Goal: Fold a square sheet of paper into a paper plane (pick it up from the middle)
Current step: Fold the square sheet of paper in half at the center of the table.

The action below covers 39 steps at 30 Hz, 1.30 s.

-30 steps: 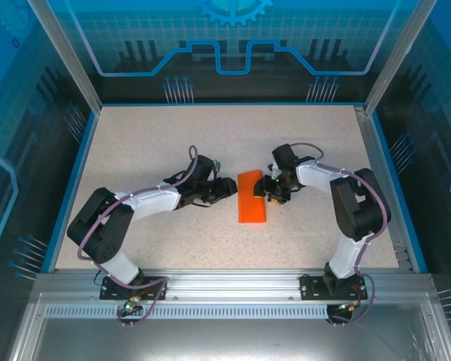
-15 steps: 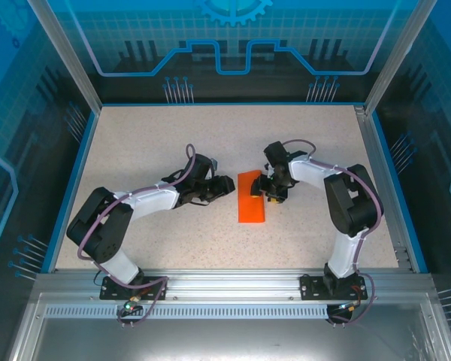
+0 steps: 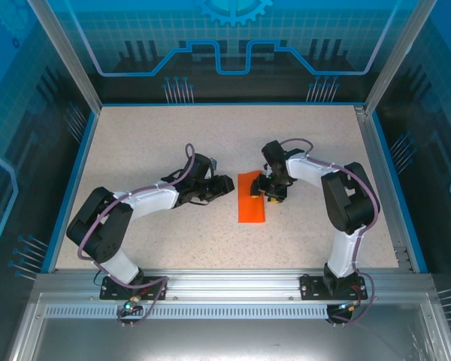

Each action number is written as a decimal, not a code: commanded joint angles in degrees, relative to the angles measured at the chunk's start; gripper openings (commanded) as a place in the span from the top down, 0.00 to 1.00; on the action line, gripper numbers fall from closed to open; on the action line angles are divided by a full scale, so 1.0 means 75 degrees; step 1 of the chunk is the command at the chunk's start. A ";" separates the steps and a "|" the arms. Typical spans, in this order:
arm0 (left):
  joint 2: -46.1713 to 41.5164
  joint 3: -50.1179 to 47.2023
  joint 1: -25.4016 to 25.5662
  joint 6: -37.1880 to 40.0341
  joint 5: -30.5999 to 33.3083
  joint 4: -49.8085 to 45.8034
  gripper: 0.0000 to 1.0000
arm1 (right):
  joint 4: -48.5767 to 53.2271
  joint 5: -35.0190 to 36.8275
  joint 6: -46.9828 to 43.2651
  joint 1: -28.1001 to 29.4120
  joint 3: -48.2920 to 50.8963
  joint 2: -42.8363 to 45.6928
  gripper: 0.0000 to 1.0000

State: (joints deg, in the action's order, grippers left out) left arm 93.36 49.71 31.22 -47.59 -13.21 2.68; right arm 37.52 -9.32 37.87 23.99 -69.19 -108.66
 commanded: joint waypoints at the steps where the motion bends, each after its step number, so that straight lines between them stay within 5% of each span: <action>1: 0.0038 0.0041 -0.0076 0.0205 0.0063 -0.0213 0.50 | 0.0306 0.0681 -0.0115 0.0012 0.0130 -0.0454 0.38; 22: 0.0230 0.0206 -0.0083 0.0158 -0.0061 -0.0169 0.52 | 0.0260 0.0855 -0.0057 0.0023 0.0166 -0.0731 0.39; 26: 0.0298 0.0290 -0.0085 0.0193 -0.0088 -0.0202 0.59 | 0.0277 0.0912 -0.0057 0.0014 0.0172 -0.0763 0.39; 35: 0.0989 0.0912 0.0128 0.0209 -0.0342 -0.0295 0.91 | 0.0352 0.1031 -0.0098 0.0023 0.0165 -0.0790 0.39; 39: 0.1398 0.1381 0.0317 0.0283 -0.0273 -0.0564 0.93 | 0.0361 0.1037 -0.0104 0.0024 0.0166 -0.0822 0.39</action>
State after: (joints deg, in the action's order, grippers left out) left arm 101.80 57.12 32.53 -46.39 -14.41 1.02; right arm 38.83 -8.29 37.89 24.12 -70.24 -109.75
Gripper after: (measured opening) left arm 0.081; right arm 0.607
